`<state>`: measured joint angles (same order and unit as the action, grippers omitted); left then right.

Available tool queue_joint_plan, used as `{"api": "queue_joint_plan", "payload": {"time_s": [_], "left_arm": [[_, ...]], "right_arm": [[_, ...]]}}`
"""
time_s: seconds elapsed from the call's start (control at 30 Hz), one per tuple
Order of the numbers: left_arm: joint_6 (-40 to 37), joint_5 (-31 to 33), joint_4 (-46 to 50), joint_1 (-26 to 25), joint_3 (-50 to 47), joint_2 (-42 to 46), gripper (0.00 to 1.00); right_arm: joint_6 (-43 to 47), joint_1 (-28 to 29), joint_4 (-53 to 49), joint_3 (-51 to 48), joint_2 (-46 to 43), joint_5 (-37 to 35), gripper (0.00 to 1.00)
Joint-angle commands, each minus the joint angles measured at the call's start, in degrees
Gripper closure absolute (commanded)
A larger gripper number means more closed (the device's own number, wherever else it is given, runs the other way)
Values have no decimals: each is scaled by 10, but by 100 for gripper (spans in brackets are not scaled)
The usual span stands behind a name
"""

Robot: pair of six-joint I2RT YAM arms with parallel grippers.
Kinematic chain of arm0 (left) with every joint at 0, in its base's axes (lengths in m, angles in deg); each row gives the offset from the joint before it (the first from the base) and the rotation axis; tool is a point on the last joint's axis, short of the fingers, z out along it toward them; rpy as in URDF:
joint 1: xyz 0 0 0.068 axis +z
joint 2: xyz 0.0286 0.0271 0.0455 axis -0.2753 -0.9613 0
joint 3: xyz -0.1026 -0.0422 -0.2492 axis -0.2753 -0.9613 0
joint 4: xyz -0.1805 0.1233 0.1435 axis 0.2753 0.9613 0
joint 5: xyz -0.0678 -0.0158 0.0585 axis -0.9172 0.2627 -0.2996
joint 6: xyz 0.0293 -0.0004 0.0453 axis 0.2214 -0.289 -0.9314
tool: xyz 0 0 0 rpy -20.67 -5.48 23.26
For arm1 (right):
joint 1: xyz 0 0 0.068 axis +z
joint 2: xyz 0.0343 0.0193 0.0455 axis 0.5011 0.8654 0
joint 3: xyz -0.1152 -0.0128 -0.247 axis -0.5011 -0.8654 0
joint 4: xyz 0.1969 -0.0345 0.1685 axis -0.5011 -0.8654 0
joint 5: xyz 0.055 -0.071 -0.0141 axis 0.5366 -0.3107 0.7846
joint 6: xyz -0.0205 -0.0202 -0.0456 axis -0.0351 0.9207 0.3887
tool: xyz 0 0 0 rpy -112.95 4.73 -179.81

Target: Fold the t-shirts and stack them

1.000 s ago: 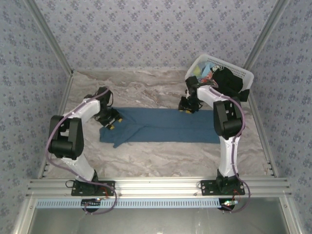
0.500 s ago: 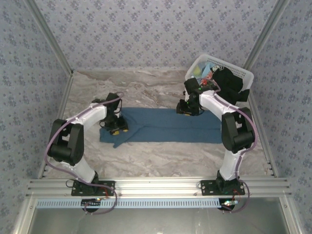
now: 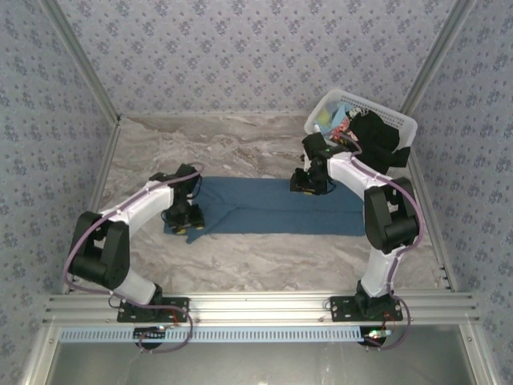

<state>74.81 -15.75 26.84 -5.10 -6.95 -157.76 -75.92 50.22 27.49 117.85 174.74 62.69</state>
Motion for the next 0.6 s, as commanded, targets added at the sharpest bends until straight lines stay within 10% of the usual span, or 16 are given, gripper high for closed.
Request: {"api": "queue_joint_plan", "payload": {"time_s": [0.0, 0.2, 0.43, 0.57], "left_arm": [[42, -24, -2, 4, -22, 0, 51], [45, -34, -21, 7, -49, -4, 57], [66, -33, -41, 7, -65, 9, 100], [91, -45, -15, 6, -64, 62, 100]], "right_arm": [[-6, 4, -3, -5, -16, 11, 56], [-6, 4, -5, -10, -21, 13, 56], [-10, 3, 0, -28, -33, 11, 56], [-12, 2, 5, -35, -40, 9, 56]]}}
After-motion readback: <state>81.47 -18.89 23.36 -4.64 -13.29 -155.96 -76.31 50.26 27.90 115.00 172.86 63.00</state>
